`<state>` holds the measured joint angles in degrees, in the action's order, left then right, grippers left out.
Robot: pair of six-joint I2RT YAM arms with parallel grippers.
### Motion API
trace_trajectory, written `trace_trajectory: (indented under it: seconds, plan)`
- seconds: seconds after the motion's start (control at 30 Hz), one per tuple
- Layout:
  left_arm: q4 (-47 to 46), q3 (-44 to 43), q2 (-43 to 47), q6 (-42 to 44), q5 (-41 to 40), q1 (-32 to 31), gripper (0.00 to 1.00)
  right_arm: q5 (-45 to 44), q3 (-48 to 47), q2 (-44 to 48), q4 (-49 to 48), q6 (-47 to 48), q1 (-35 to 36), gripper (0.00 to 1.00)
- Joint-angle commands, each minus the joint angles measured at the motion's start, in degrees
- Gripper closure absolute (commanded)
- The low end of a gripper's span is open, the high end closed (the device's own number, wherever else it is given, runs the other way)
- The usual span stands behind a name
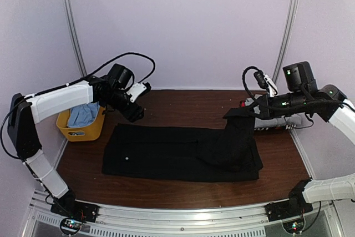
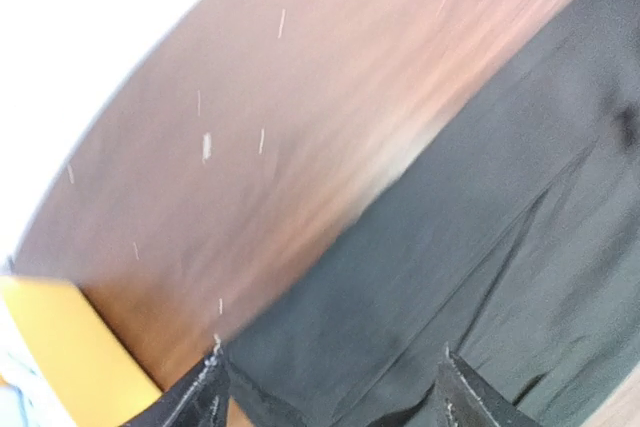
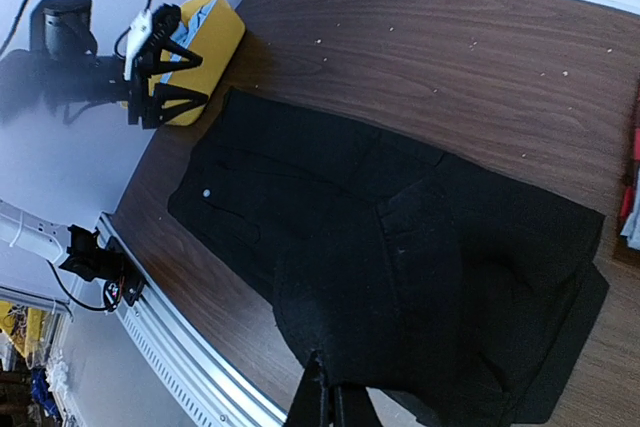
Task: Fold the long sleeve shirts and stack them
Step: Pass from the right arm to the left
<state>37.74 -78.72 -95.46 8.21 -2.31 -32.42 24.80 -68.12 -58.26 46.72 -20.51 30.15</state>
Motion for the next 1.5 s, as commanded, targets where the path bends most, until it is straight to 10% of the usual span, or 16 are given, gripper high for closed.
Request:
trace_trajectory:
  seconds: [0.0, 0.37, 0.97, 1.47]
  plan:
    - [-12.0, 3.3, 5.8, -0.9, 7.1, -4.8, 0.28, 8.9, 2.4, -4.1, -10.0, 0.1, 0.1, 1.00]
    - [-40.8, 16.9, 13.1, 8.8, 11.9, -19.3, 0.25, 25.3, 7.3, -13.9, -29.9, -10.4, 0.2, 1.00]
    - [-57.1, 9.4, -3.5, 19.3, -3.1, -28.9, 0.22, 28.0, 14.9, -13.5, -41.7, -19.9, 1.2, 1.00]
    - [-50.6, 2.3, -9.2, 19.4, 2.3, -28.9, 0.68, 28.3, 16.2, -11.7, -41.5, -19.4, 1.2, 1.00]
